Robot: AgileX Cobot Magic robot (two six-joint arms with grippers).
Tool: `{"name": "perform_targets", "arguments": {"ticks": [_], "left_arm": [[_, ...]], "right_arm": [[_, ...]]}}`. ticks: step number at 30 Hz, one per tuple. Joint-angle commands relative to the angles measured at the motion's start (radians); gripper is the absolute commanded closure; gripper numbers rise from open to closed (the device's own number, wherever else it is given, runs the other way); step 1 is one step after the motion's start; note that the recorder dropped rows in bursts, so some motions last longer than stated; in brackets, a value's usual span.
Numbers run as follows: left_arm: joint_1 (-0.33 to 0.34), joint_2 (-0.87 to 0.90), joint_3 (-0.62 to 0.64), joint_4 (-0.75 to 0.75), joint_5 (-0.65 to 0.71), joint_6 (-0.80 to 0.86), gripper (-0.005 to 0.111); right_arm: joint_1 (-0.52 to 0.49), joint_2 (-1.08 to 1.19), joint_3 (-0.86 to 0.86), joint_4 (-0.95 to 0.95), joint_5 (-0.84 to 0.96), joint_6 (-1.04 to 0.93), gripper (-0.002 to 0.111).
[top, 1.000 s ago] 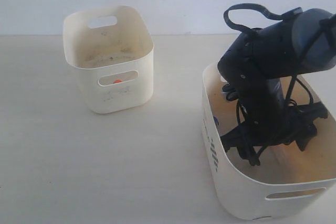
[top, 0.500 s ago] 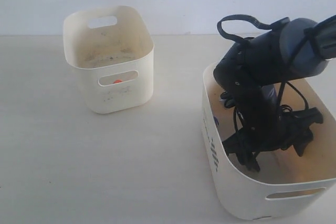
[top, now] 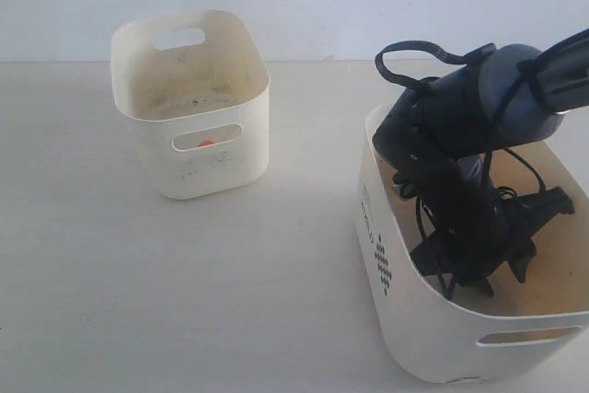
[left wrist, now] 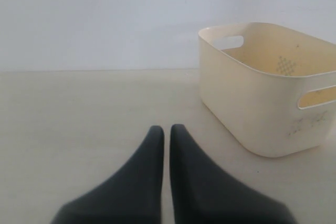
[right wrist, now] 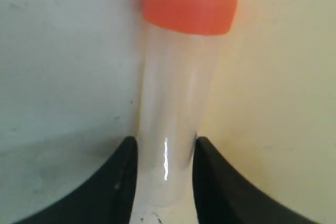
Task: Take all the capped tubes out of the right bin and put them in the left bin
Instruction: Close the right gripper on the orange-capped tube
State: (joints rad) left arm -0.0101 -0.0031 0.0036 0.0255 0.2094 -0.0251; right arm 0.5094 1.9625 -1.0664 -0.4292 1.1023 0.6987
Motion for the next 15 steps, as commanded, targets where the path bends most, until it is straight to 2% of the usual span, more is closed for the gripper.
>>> {"name": "perform_targets", "arguments": {"ticks": [1,7,11,15], "left_arm": [[0.000,0.003,-0.004,-0.006,-0.007,-0.010,0.102],[0.000,0.003,-0.004,-0.006,-0.007,-0.010,0.102],[0.000,0.003,-0.004,-0.006,-0.007,-0.010,0.102],[0.000,0.003,-0.004,-0.006,-0.007,-0.010,0.102]], "right_arm": [[-0.001,0.006,0.007,0.024,-0.033,-0.011,0.078],[-0.001,0.006,0.007,0.024,-0.037,-0.009,0.069],[-0.001,0.006,0.007,0.024,-0.060,-0.009,0.058],[-0.001,0.006,0.007,0.024,-0.081,-0.007,0.057]]}}
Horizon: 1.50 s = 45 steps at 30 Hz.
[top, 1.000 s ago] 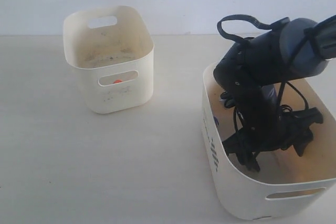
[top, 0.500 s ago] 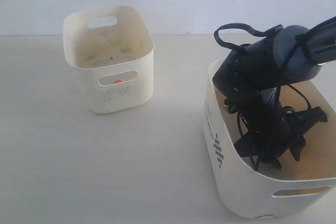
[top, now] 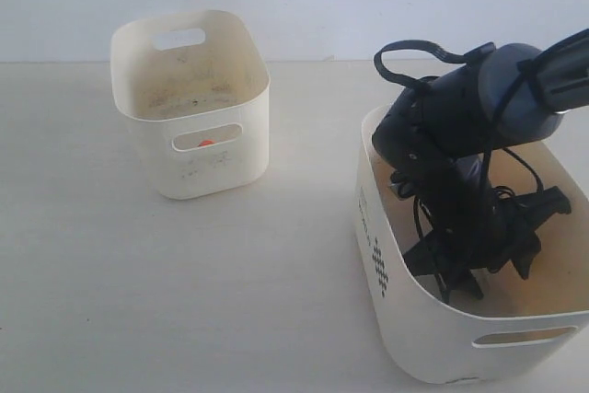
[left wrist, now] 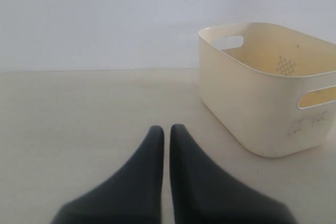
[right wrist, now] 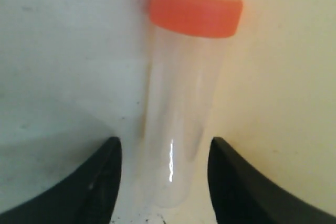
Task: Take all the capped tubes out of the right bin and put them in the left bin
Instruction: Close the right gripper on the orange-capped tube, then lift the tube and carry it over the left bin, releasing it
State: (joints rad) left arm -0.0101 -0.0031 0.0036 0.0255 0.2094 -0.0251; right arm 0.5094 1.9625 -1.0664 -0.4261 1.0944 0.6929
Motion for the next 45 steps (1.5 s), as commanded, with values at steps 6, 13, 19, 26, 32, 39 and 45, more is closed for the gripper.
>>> {"name": "perform_targets", "arguments": {"ticks": [6,13,19,26,32,39,45], "left_arm": [[0.000,0.003,-0.004,-0.006,-0.007,-0.010,0.102],[0.000,0.003,-0.004,-0.006,-0.007,-0.010,0.102],[0.000,0.003,-0.004,-0.006,-0.007,-0.010,0.102],[0.000,0.003,-0.004,-0.006,-0.007,-0.010,0.102],[0.000,0.003,-0.004,-0.006,-0.007,-0.010,0.102],[0.000,0.003,-0.004,-0.006,-0.007,-0.010,0.102],[0.000,0.003,-0.004,-0.006,-0.007,-0.010,0.102]], "right_arm": [[-0.001,0.006,0.007,0.016,-0.082,0.007,0.059],[-0.001,0.006,0.007,0.016,-0.084,0.004,0.096],[-0.001,0.004,0.007,0.014,-0.102,0.004,0.108],[-0.001,-0.023,0.007,0.014,-0.098,0.004,0.108],[-0.001,-0.103,0.007,0.021,-0.100,0.004,0.108],[-0.001,-0.161,0.007,0.021,-0.085,0.004,0.108],[-0.001,-0.193,0.007,0.021,-0.067,0.003,0.108]]}}
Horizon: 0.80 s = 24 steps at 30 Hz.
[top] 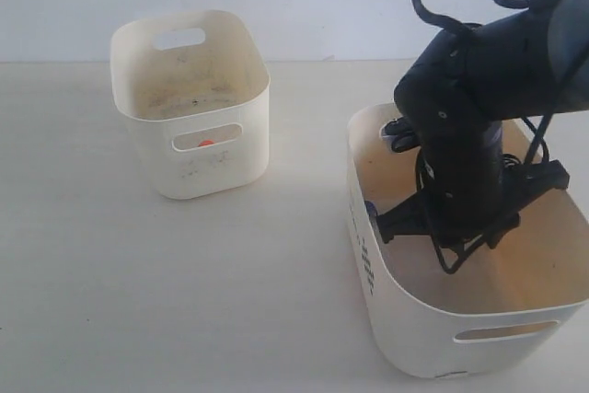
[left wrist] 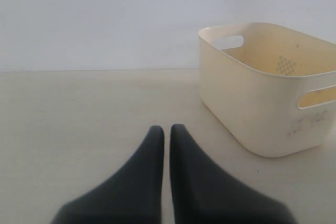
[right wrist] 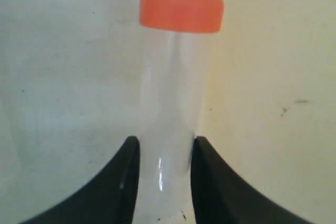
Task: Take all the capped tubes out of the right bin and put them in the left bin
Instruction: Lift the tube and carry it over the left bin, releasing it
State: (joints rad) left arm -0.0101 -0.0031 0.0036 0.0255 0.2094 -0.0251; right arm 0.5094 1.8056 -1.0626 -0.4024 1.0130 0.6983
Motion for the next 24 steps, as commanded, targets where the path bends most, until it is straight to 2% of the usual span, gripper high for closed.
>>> {"name": "perform_targets", "arguments": {"ticks": [1,8,14,19,24], "left_arm": [[0.000,0.003,-0.004,-0.006,-0.007,-0.010,0.102],[0.000,0.003,-0.004,-0.006,-0.007,-0.010,0.102],[0.000,0.003,-0.004,-0.006,-0.007,-0.010,0.102],[0.000,0.003,-0.004,-0.006,-0.007,-0.010,0.102],[0.000,0.003,-0.004,-0.006,-0.007,-0.010,0.102]], "right_arm": [[-0.001,-0.051,0.004,-0.002,0.015,-0.003,0.108],[-0.001,-0.195,0.004,0.000,-0.022,-0.005,0.108],[-0.001,-0.331,0.004,0.002,-0.173,-0.018,0.108],[-0.001,-0.388,0.004,0.084,-0.484,-0.063,0.108],[-0.001,-0.357,0.004,0.243,-0.886,-0.087,0.108]]}}
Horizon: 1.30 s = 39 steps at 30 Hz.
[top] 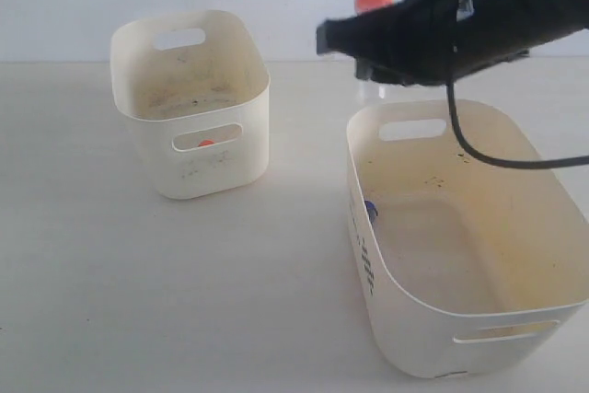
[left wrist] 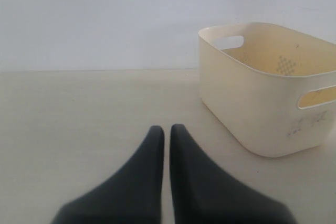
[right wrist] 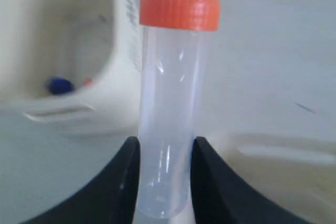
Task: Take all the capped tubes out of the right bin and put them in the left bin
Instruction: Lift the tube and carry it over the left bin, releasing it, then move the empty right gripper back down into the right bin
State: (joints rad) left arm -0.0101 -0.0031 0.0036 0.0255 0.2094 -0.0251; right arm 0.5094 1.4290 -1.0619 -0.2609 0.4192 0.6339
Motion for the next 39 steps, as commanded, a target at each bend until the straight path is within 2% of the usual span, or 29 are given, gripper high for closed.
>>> {"name": "perform_targets", "arguments": {"ticks": [1,3,5,8,11,14,16,18,20,21,22,25,30,35,39], "left_arm": [[0.000,0.003,-0.004,-0.006,-0.007,-0.010,0.102],[0.000,0.003,-0.004,-0.006,-0.007,-0.010,0.102],[0.000,0.003,-0.004,-0.006,-0.007,-0.010,0.102],[0.000,0.003,-0.004,-0.006,-0.007,-0.010,0.102],[0.000,0.003,-0.004,-0.006,-0.007,-0.010,0.102],[0.000,0.003,-0.004,-0.006,-0.007,-0.010,0.102],[0.000,0.003,-0.004,-0.006,-0.007,-0.010,0.102],[0.000,0.003,-0.004,-0.006,-0.007,-0.010,0.102],[0.000,0.003,-0.004,-0.006,-0.007,-0.010,0.102],[0.000,0.003,-0.004,-0.006,-0.007,-0.010,0.102],[0.000,0.003,-0.004,-0.006,-0.007,-0.010,0.102],[0.000,0.003,-0.004,-0.006,-0.007,-0.010,0.102],[0.000,0.003,-0.004,-0.006,-0.007,-0.010,0.102],[0.000,0.003,-0.004,-0.006,-0.007,-0.010,0.102],[0.000,0.003,-0.004,-0.006,-0.007,-0.010,0.102]], "right_arm": [[0.003,0.034,0.003,0.110,-0.368,-0.022,0.108],[0.011,0.072,0.000,0.110,-0.502,-0.022,0.108],[0.025,0.117,-0.024,0.110,-0.549,-0.014,0.108],[0.054,0.205,-0.093,0.110,-0.549,-0.012,0.108],[0.108,0.359,-0.256,0.074,-0.541,-0.018,0.108],[0.119,0.454,-0.368,0.073,-0.490,-0.024,0.108],[0.119,0.503,-0.414,0.073,-0.462,-0.024,0.103],[0.119,0.541,-0.442,0.073,-0.405,-0.026,0.078],[0.119,0.552,-0.444,0.073,-0.388,-0.048,0.045],[0.119,0.557,-0.444,0.073,-0.385,-0.057,0.033],[0.119,0.557,-0.444,0.073,-0.377,-0.057,0.032],[0.119,0.541,-0.444,0.073,-0.316,-0.059,0.055],[0.111,0.415,-0.444,0.037,-0.083,-0.171,0.108],[0.058,0.275,-0.442,0.003,0.254,-0.214,0.108],[-0.005,0.177,-0.399,0.006,0.450,-0.271,0.108]]}}
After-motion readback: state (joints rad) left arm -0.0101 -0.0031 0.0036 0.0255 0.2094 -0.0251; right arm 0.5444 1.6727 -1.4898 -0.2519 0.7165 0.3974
